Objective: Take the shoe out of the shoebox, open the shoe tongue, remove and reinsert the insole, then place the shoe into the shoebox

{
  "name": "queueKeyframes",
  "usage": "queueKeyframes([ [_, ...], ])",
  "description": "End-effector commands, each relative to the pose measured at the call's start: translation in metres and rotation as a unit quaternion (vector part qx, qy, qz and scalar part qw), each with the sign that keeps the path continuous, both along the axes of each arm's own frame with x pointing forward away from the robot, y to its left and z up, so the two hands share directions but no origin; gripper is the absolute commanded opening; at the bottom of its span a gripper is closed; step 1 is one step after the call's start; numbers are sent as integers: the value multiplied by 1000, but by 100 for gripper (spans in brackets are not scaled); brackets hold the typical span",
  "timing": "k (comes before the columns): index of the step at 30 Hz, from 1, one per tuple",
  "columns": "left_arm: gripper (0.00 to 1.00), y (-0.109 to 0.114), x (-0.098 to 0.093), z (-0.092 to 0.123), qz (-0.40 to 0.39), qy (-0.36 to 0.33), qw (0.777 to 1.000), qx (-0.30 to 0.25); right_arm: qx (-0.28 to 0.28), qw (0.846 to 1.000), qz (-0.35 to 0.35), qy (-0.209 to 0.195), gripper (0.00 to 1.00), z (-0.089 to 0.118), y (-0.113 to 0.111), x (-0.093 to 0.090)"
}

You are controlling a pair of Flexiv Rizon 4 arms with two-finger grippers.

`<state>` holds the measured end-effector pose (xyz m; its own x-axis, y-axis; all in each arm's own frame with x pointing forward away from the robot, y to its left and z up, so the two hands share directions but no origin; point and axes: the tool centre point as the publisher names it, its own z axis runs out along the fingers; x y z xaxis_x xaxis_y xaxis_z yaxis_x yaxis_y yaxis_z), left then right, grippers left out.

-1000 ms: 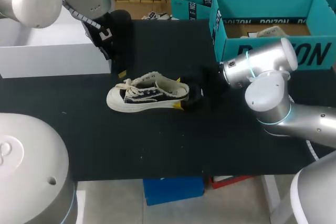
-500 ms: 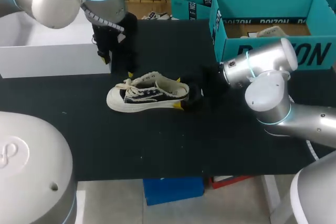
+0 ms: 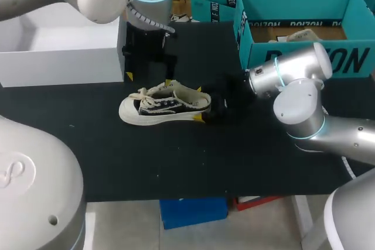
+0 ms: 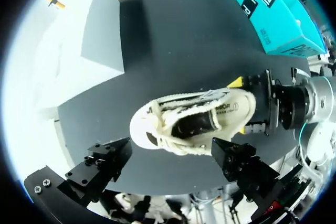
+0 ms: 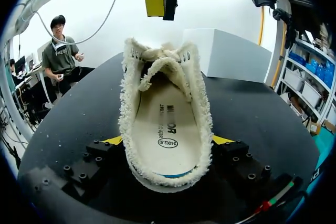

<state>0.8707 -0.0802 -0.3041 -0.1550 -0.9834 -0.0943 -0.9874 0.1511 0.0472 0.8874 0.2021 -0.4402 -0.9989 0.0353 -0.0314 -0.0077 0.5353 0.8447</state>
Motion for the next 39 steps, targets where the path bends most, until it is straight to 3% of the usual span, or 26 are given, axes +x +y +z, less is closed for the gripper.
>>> queueKeyframes([
  [1, 100, -31, 7, -11, 38, 53, 993, 99, 0, 1000, -1, 0, 0, -3, 1, 0],
  [13, 100, -54, -3, -33, 57, 51, 984, 159, 0, 1000, -1, 0, 0, -3, 1, 0],
  [28, 100, -41, -24, -57, 66, 38, 982, 173, 0, 1000, -1, 0, 0, -3, 1, 0],
  [39, 98, -36, -20, -68, 52, 5, 982, 184, 0, 1000, -1, 0, 0, -3, 1, 0],
])
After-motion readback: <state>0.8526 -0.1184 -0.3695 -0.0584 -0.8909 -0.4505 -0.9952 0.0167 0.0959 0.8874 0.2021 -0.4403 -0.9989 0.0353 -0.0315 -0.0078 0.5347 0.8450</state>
